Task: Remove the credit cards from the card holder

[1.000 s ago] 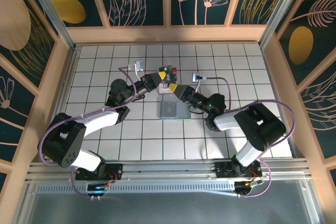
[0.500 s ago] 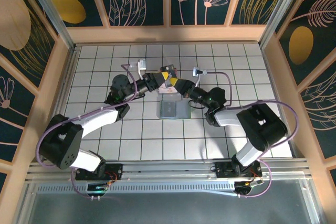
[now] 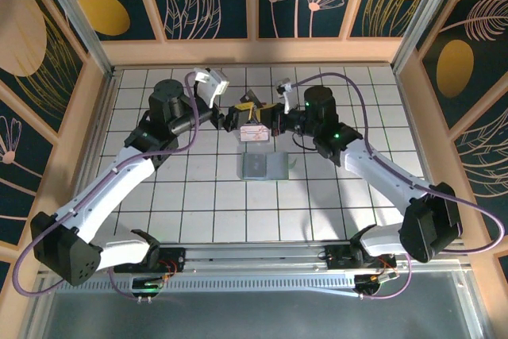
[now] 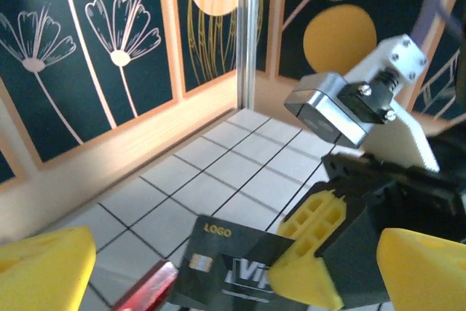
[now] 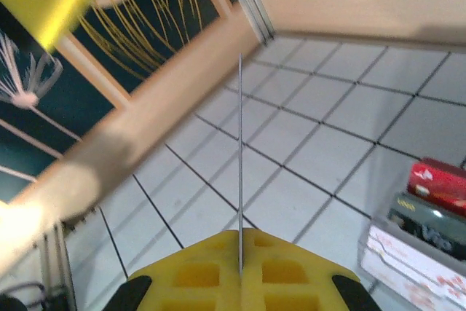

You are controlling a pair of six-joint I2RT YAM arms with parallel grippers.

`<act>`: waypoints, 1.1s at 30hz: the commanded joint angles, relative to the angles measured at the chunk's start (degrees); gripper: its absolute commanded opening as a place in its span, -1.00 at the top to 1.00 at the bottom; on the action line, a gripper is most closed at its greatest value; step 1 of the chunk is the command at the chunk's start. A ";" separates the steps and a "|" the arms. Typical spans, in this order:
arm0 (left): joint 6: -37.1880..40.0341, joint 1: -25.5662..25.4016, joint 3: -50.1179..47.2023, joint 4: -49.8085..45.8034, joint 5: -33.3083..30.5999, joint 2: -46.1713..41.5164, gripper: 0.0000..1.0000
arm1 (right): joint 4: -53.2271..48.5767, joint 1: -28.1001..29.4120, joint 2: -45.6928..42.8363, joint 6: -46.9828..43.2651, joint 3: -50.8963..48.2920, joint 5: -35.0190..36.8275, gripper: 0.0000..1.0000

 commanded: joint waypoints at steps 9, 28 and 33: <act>35.63 1.64 22.62 -35.18 6.61 15.17 -0.69 | -22.13 2.60 -0.23 -16.58 6.32 4.54 1.00; 56.00 2.58 42.32 -64.30 20.12 33.57 -0.48 | -26.43 5.13 0.30 -18.92 9.39 4.82 1.00; 58.29 2.56 45.77 -69.55 20.69 37.01 -0.13 | -26.02 5.29 0.68 -19.20 9.71 4.81 1.00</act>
